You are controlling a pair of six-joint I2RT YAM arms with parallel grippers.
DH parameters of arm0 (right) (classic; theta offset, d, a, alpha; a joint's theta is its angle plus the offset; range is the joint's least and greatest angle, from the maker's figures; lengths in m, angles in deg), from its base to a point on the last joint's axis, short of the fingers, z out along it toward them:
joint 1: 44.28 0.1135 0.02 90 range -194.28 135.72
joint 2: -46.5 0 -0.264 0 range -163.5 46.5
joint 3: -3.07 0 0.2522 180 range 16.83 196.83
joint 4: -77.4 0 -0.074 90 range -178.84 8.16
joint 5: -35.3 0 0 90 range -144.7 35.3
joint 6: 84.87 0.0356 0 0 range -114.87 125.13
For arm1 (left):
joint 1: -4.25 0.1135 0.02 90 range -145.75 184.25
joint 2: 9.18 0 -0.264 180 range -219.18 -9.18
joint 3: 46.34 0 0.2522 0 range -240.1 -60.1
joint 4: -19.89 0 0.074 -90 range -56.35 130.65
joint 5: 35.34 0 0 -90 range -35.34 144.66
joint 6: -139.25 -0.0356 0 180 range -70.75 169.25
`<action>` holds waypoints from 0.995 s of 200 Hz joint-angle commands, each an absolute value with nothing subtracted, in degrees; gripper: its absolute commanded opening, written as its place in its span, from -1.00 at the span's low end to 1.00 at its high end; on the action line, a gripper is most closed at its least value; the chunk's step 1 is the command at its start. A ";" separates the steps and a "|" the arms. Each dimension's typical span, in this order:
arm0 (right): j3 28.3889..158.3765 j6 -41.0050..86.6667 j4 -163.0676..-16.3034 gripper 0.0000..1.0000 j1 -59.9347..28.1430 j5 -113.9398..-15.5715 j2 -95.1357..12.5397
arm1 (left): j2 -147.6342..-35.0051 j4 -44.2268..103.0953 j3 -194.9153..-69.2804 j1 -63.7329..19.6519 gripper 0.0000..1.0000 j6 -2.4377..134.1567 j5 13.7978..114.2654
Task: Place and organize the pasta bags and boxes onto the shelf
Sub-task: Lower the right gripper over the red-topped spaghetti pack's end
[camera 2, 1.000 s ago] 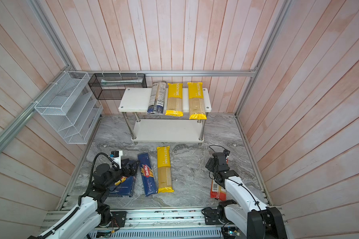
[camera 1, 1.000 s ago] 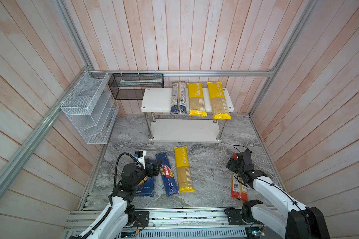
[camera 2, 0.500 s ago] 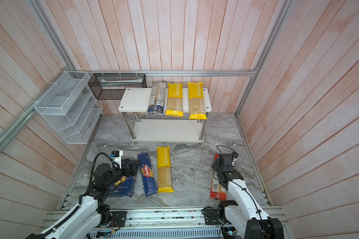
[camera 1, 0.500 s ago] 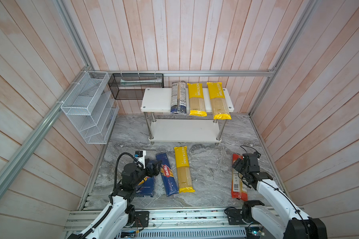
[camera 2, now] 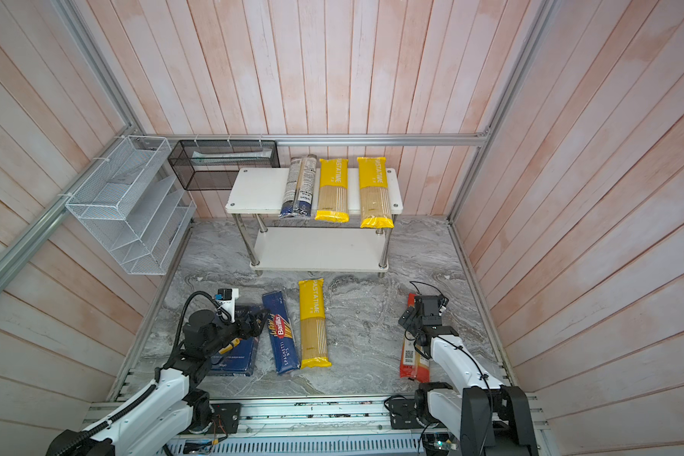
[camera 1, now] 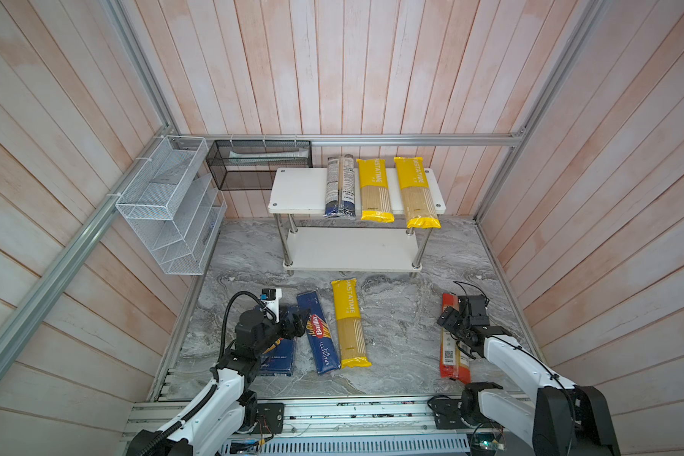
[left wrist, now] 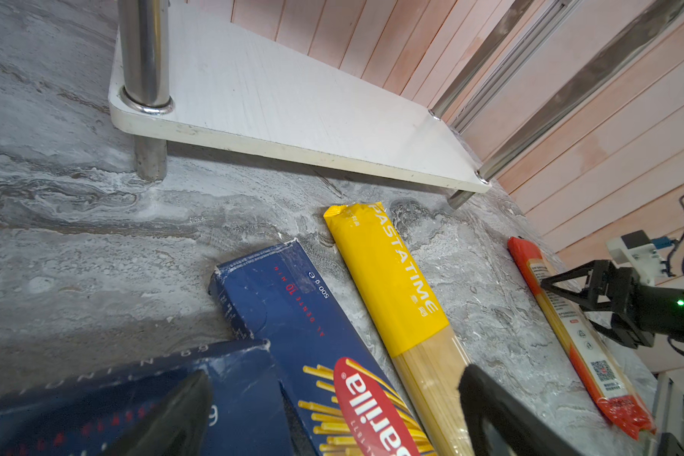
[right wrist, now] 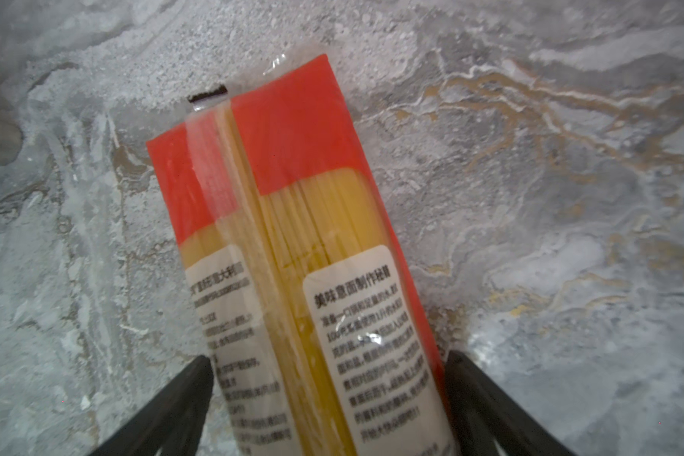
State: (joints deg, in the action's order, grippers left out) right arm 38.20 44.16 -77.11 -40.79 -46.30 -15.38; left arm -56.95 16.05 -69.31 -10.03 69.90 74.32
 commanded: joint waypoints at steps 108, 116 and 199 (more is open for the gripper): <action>38.82 43.47 -79.71 0.86 -40.67 -56.67 -21.33 | -54.04 14.48 -69.26 -10.34 0.99 68.86 76.67; 38.70 43.45 -80.10 0.86 -40.61 -57.31 -20.99 | -53.21 14.49 -68.87 -10.34 0.99 68.96 76.41; 36.67 45.38 -80.10 0.77 -40.31 -59.59 -16.21 | -51.18 13.89 -67.91 -10.30 0.99 68.52 77.93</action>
State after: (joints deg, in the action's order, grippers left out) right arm 38.22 43.48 -82.46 -40.77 -55.70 -16.94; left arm -50.78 15.55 -68.41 -10.08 69.81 76.07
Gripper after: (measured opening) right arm 0.894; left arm 0.996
